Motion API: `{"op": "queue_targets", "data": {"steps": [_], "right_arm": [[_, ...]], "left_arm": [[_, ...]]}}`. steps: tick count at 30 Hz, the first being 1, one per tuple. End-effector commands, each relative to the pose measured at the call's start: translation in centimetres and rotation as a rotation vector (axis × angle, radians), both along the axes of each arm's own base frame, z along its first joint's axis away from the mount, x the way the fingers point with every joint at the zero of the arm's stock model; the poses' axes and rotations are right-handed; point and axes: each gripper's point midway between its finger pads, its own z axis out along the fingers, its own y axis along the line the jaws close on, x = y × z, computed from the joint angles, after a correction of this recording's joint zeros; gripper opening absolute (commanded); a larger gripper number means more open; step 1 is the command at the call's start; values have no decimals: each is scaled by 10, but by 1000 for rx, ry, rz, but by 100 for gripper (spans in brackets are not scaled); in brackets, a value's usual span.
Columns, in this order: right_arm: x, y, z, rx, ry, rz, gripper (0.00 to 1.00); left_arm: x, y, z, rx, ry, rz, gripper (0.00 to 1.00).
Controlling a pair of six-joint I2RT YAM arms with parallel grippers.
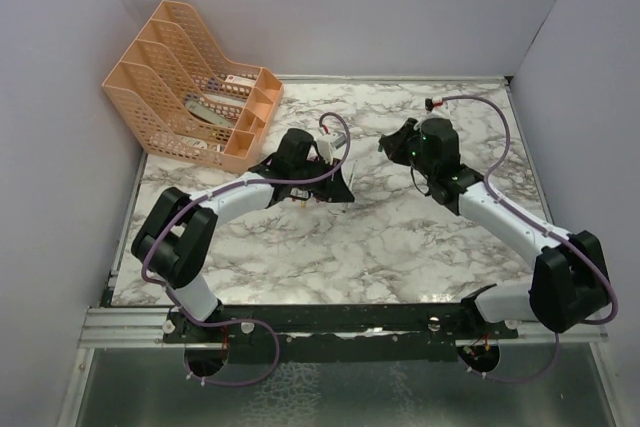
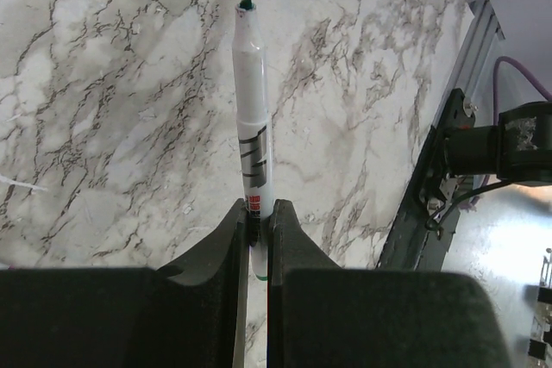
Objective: Insert the pens into the pen caps
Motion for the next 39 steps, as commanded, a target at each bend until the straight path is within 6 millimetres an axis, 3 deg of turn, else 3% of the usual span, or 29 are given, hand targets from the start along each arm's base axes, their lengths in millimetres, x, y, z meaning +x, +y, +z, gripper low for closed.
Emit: {"op": "queue_targets", "data": {"steps": [1, 5, 12, 38, 39], "right_arm": [[-8, 12, 44, 52, -216, 120, 1], [-17, 17, 58, 74, -274, 164, 1], [-25, 20, 63, 94, -315, 202, 1], [-43, 22, 50, 127, -297, 243, 1], [-43, 22, 51, 130, -298, 242, 1]], "left_arm": [[-4, -19, 23, -91, -5, -67, 0], [-7, -29, 35, -132, -7, -90, 0], [-12, -39, 47, -178, -11, -118, 0], [-11, -46, 51, -196, -5, -104, 0], [-11, -46, 43, -186, 11, -103, 0]]}}
